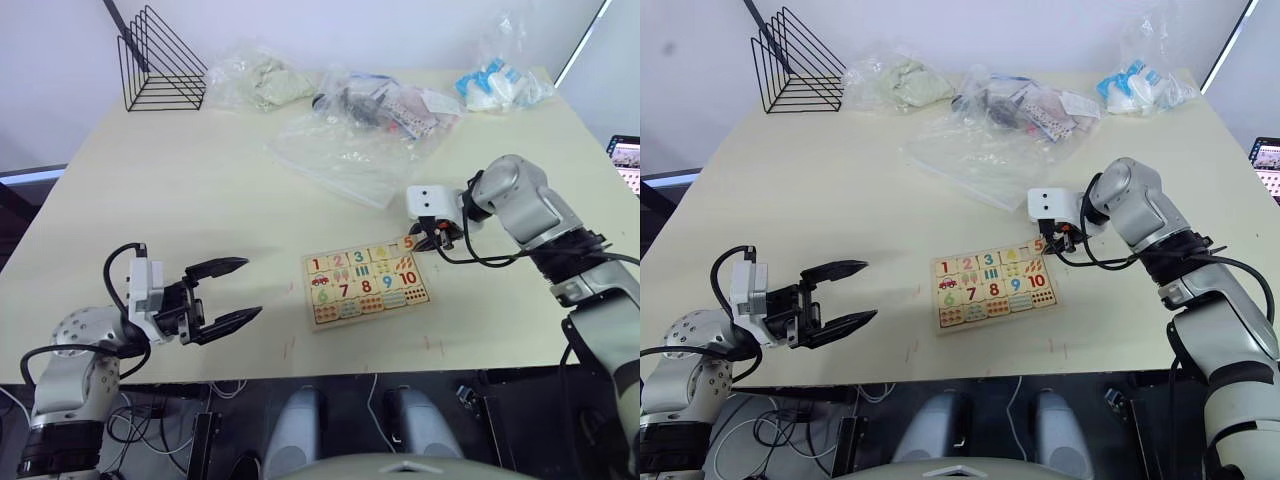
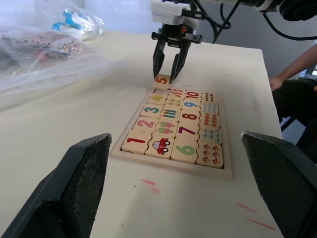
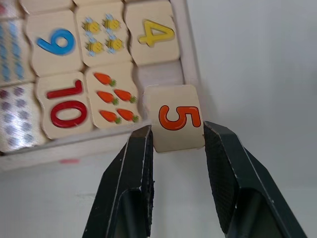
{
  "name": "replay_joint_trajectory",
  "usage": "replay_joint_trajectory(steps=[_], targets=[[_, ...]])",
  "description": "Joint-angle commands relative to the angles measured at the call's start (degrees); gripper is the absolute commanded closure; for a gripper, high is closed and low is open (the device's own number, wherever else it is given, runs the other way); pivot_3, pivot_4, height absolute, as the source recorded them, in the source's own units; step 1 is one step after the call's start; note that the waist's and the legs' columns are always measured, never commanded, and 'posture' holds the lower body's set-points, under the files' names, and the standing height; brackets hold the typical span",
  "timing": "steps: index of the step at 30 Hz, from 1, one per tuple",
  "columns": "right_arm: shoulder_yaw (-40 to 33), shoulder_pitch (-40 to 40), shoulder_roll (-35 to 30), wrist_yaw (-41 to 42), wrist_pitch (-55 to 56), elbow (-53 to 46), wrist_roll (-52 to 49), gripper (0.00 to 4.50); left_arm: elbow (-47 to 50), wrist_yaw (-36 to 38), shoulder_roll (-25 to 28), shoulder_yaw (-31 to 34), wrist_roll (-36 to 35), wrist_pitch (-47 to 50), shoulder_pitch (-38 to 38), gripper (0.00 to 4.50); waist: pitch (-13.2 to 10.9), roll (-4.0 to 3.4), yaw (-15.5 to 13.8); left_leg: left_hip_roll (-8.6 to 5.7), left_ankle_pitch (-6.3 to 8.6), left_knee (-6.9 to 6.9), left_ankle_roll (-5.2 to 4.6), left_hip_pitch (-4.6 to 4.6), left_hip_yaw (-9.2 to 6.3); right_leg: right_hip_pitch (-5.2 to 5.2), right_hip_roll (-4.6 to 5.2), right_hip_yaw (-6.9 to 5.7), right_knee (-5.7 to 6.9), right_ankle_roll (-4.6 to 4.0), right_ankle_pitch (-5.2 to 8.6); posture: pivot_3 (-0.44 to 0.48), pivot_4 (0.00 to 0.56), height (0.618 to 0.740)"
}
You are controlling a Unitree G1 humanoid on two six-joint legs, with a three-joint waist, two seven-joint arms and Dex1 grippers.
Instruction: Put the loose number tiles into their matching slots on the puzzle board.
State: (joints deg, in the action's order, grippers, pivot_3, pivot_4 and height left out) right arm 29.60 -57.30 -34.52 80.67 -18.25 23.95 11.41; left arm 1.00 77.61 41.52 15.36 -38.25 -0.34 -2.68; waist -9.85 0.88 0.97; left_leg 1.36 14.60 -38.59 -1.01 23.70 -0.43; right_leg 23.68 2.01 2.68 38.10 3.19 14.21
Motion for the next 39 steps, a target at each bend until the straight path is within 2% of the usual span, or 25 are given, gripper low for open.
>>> replay_joint_trajectory(steps=[1,39], targets=[[-0.13,-1.87,0.56,-0.23,1.68,0.43,1.13,3.53,1.40,0.49,0.23,1.51,0.00,-0.59,-0.16,0.00,0.00,0.00,0.01,0.00,0.00,0.00,0.00,0.00,0.00,0.00,0.00,0.00,0.00,0.00,0.00,0.000,0.150,0.740],[0.29,0.11,2.20,2.27,2.81,-1.71,1.59,3.53,0.56,1.39,-0.68,1.52,0.86,-1.26,-0.65,0.00,0.00,-0.01,0.01,0.00,0.00,0.01,0.00,0.00,0.00,0.00,0.01,0.00,-0.01,0.00,0.00,0.000,0.150,0.740]])
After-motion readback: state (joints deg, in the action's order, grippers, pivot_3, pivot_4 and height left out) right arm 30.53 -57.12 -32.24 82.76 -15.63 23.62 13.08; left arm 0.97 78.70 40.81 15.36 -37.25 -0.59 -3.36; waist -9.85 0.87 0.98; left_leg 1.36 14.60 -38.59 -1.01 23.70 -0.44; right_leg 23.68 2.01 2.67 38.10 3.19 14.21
